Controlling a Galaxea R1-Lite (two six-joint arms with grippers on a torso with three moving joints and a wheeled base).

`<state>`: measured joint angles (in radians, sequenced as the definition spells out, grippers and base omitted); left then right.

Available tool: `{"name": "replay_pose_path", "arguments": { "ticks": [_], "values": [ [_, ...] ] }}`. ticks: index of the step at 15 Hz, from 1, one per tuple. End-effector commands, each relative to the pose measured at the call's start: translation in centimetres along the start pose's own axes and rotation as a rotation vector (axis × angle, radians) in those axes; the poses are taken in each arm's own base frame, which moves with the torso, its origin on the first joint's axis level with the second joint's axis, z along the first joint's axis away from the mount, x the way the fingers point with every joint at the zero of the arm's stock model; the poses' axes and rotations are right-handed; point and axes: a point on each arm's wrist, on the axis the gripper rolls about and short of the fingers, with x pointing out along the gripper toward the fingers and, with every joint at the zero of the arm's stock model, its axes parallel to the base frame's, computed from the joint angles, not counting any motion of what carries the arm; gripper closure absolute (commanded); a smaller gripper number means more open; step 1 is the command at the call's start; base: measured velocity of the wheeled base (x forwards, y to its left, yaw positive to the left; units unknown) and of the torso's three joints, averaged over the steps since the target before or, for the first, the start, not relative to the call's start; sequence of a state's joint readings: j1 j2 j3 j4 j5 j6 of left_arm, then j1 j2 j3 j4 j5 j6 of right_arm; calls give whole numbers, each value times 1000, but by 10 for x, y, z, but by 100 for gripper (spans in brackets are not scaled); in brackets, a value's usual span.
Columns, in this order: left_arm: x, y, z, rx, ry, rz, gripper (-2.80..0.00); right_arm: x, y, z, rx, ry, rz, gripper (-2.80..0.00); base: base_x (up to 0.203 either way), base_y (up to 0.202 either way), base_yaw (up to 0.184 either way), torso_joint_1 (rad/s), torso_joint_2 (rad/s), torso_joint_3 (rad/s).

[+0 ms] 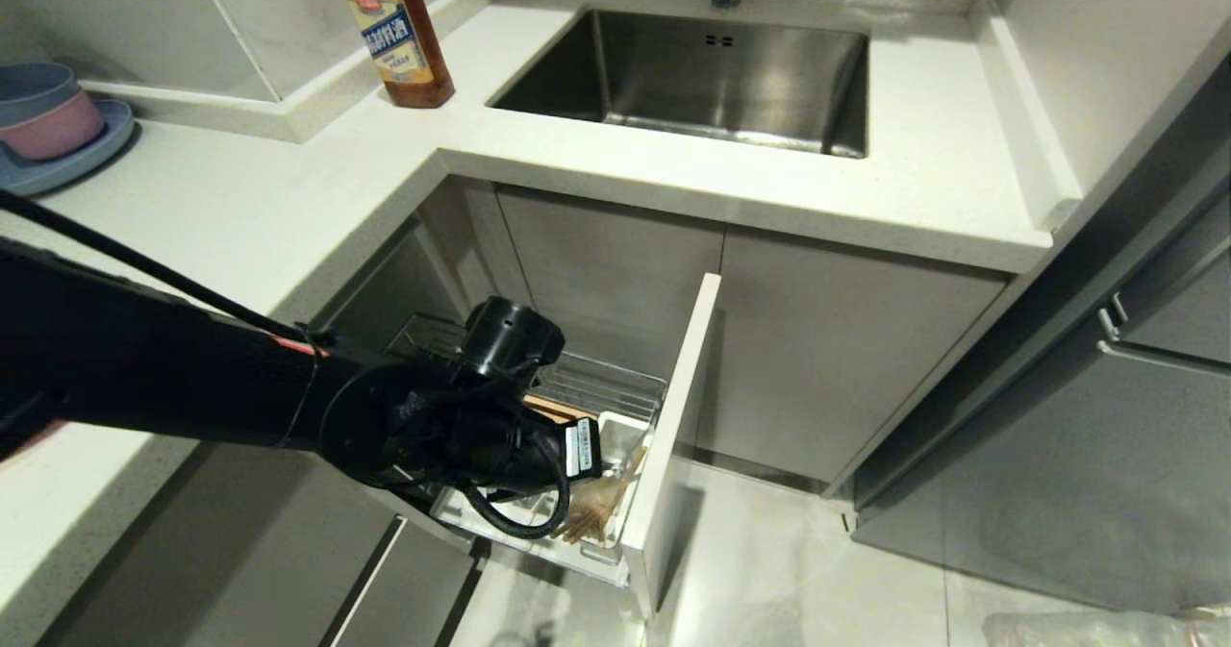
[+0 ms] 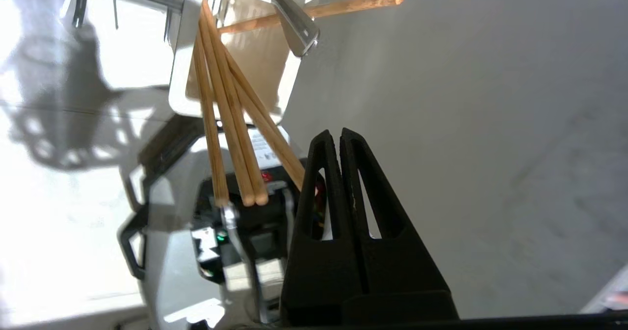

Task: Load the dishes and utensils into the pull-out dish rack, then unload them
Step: Take the spoon out of the cupboard

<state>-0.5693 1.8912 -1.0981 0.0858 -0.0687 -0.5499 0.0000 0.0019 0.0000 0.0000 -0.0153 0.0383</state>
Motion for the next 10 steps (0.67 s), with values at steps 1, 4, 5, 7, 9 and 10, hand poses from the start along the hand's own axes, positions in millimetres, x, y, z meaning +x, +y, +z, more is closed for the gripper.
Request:
{"name": "replay_pose_path", "arguments": {
  "ticks": [1,4,5,7,9,10],
  "values": [
    [8,2,-6,36,29,13,0,0,0,0,0,1,0,0,0,0,0,0,0,0],
    [11,6,-13,160,33,11,0,0,0,-1,0,2,-1,0,0,0,0,0,0,0],
    [12,7,-15,176,30,9,0,0,0,-1,0,4,0,0,0,0,0,0,0,0],
    [13,7,-14,182,9,1,0,0,0,-1,0,2,-1,0,0,0,0,0,0,0],
    [15,7,-13,194,10,2,0,0,0,-1,0,2,0,0,0,0,0,0,0,0],
    [16,7,-13,211,8,2,0,0,0,-1,0,1,0,0,0,0,0,0,0,0]
  ]
}}
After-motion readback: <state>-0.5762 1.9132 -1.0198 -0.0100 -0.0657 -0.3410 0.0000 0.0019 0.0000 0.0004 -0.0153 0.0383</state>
